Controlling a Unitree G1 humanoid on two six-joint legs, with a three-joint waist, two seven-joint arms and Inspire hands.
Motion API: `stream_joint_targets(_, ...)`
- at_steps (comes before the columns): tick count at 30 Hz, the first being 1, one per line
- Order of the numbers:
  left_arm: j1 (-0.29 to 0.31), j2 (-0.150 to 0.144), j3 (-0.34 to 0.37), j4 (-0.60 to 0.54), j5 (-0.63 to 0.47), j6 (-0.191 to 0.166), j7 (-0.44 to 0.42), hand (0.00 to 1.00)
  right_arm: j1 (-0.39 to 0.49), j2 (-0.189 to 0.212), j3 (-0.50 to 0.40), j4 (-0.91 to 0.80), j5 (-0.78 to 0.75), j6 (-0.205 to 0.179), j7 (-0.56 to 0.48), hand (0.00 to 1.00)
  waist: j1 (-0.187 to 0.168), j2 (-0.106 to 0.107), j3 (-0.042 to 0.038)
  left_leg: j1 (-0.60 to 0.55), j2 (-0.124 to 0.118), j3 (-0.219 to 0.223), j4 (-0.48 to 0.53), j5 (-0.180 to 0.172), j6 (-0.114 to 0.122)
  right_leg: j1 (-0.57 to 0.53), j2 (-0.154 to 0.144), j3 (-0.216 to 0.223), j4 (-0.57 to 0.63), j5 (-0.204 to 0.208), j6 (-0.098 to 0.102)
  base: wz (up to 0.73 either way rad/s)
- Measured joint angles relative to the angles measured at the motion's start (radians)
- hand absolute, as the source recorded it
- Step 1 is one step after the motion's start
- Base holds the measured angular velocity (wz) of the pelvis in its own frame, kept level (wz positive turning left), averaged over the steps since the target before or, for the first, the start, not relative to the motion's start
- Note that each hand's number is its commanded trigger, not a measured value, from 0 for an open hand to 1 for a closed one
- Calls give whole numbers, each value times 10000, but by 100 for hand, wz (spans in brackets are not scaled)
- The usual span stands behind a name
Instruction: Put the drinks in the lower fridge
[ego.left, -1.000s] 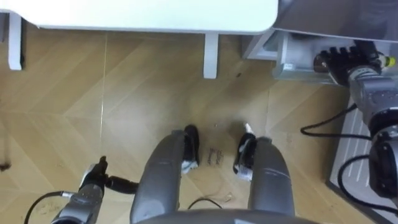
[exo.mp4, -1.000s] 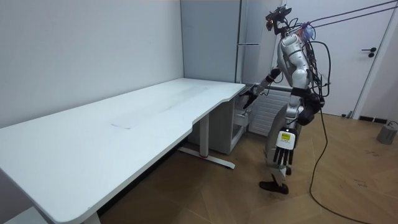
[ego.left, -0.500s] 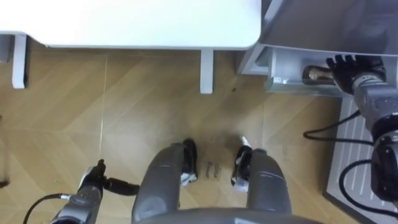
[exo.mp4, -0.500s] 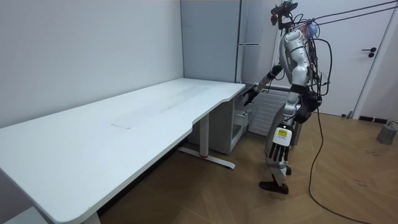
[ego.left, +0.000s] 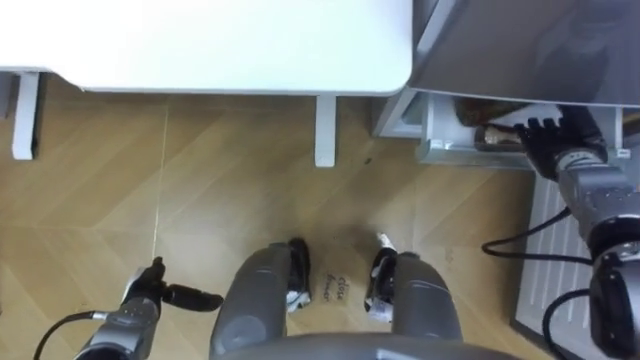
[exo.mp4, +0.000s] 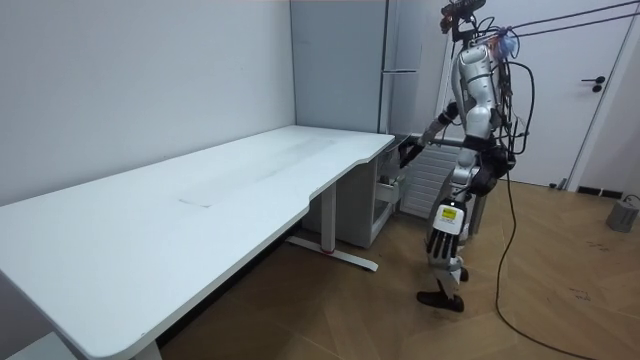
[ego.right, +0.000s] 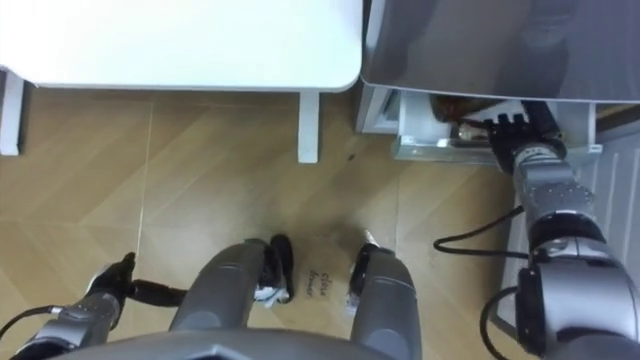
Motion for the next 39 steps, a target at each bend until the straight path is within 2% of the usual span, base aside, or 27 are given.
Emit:
stream_joint_targets(1, 52, -7, 1, 21, 2, 6, 0, 0, 263, 8, 0, -106, -53, -11, 14, 0, -23, 11, -85, 96, 66, 34, -130, 3, -4, 132, 79, 9, -193, 116, 0, -25)
stream_joint_targets(3, 85, -7, -29, 114, -7, -13, 1, 0, 620, 82, 14, -84, -166, -127, 87, 0, -51, 26, -138, 377, 134, 51, -272, 5, -5, 445, 236, 94, -542, 299, 20, -25)
stream_joint_targets(5, 162, -12, -33, 243, -22, -83, 9, 0, 1080, 269, 9, -49, -235, -236, 85, 0, -73, 82, -248, 643, 240, 68, -430, 17, -14, 790, 364, 108, -985, 541, 18, -22)
stream_joint_targets(8, 241, -13, -24, 363, -55, -221, 112, 0, 1647, 376, 20, -74, -588, -386, -35, 0, -214, 171, -292, 787, 251, 55, -535, 44, 11, 1008, 425, 127, -1253, 680, 56, -7)
stream_joint_targets(12, 288, -14, 1, 379, -186, -228, 241, 0, 2048, 535, 20, -99, -1096, -589, -303, 0, -271, 205, -278, 838, 239, 87, -611, 81, 22, 1020, 415, 141, -1306, 723, 55, -2)
stream_joint_targets(15, 283, -91, -1, 424, -198, -259, 377, 0, 2151, 853, 142, -96, -1859, -876, -606, 0, -295, 284, -238, 915, 261, 78, -664, 100, -11, 1097, 465, 143, -1379, 742, 28, 0)
stream_joint_targets(17, 283, -251, 0, 464, -200, -392, 386, 0, 2197, 963, 307, -72, -2256, -897, -731, 0, -327, 403, -177, 971, 254, 66, -774, 139, -37, 1143, 488, 147, -1491, 793, 18, 0)
stream_joint_targets(19, 290, -364, 0, 521, -198, -429, 386, 0, 2269, 1044, 311, -54, -2379, -911, -843, 0, -320, 477, -151, 977, 251, 67, -806, 143, -45, 1134, 488, 151, -1493, 791, 16, 0)
stream_joint_targets(22, 289, -435, 0, 722, -171, -446, 395, 0, 2270, 1162, 324, 315, -2563, -914, -892, 0, -325, 508, -156, 1046, 209, 71, -949, 182, -74, 1139, 466, 155, -1495, 775, -1, 0)
stream_joint_targets(30, 244, -432, 149, 814, -192, -564, 406, 0, 1986, 1214, 365, 1146, -1143, -988, -646, 0, -283, 542, -160, 876, 233, 52, -865, 211, -121, 985, 491, 120, -1386, 734, -54, 0)
stream_joint_targets(33, 136, -428, 151, 816, -207, -575, 404, 0, 1778, 1258, 348, 1139, -777, -964, -481, 0, -284, 533, -137, 550, 209, 48, -518, 147, -89, 591, 400, 137, -892, 577, -62, 5)
stream_joint_targets(36, 142, -416, 150, 859, -174, -536, 444, 0, 1474, 1270, 209, 1069, -255, -963, -448, 0, -248, 537, -98, 116, 207, 11, 229, -200, -90, 62, 337, 317, 36, 111, -44, 0)
stream_joint_targets(39, 154, -389, 161, 1072, -147, -431, 475, 0, 1109, 1260, 91, 1166, 128, -972, -390, 0, -115, 538, -81, -410, 230, -141, 1346, -691, -119, -533, 298, 474, 1250, -441, -66, -4)
